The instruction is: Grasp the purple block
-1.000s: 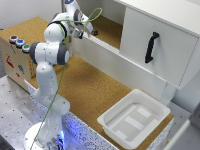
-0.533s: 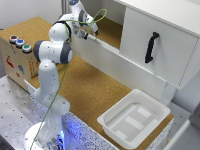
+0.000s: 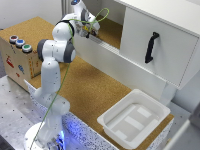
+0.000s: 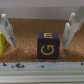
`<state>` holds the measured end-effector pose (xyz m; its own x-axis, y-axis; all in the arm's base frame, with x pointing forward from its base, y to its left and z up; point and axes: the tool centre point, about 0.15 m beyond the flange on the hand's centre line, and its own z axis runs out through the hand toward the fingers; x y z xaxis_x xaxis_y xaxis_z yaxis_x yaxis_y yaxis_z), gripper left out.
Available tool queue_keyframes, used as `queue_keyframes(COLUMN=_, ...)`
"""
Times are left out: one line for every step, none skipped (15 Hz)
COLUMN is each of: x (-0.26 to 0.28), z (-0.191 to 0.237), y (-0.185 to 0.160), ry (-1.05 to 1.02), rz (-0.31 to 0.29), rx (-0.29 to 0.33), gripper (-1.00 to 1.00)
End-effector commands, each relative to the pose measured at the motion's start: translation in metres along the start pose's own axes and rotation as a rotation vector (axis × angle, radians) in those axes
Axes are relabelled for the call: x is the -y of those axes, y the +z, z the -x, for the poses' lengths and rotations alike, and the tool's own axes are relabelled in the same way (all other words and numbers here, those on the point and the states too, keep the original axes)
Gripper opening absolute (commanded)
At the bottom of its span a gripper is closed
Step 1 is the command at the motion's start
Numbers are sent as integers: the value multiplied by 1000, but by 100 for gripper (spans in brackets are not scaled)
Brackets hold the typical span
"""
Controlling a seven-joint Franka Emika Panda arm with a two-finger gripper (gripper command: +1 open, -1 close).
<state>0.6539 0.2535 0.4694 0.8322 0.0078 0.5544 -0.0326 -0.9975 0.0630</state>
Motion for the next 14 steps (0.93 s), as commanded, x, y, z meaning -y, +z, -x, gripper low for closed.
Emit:
queue_keyframes(x=-2, z=-13, y=12, ry=27, rz=70, rx=25, gripper=-100)
queue_keyframes(x=-5, z=-12, y=12, ry=32, rz=71, rx=25, gripper=-100)
queue_keyframes(x=-7, z=-11, y=11, ry=35, rz=75, rx=27, gripper=-100)
queue_keyframes(x=-9, z=-9, y=9, ry=38, rz=77, rx=29, gripper=-100)
queue_keyframes(x=-11, z=-7, y=6, ry=41, rz=80, rx=30, gripper=-100)
queue_keyframes(x=-13, z=-4, y=3, ry=44, rz=83, rx=32, gripper=-100)
queue_keyframes(x=-15, z=0, y=-1, ry=53, rz=87, rx=31, gripper=-100)
queue_keyframes(x=-17, z=5, y=-6, ry=58, rz=89, rx=30, gripper=-100)
queue_keyframes(x=-19, z=9, y=-12, ry=57, rz=87, rx=26, gripper=-100)
queue_keyframes(x=-20, z=13, y=-21, ry=56, rz=86, rx=19, gripper=-100)
queue_keyframes(x=-20, z=17, y=-32, ry=46, rz=88, rx=5, gripper=-100)
queue_keyframes(x=-21, z=22, y=-43, ry=36, rz=89, rx=-1, gripper=-100)
queue_keyframes(x=-24, z=27, y=-53, ry=26, rz=92, rx=-5, gripper=-100)
queue_keyframes(x=-26, z=34, y=-62, ry=15, rz=87, rx=-1, gripper=-100)
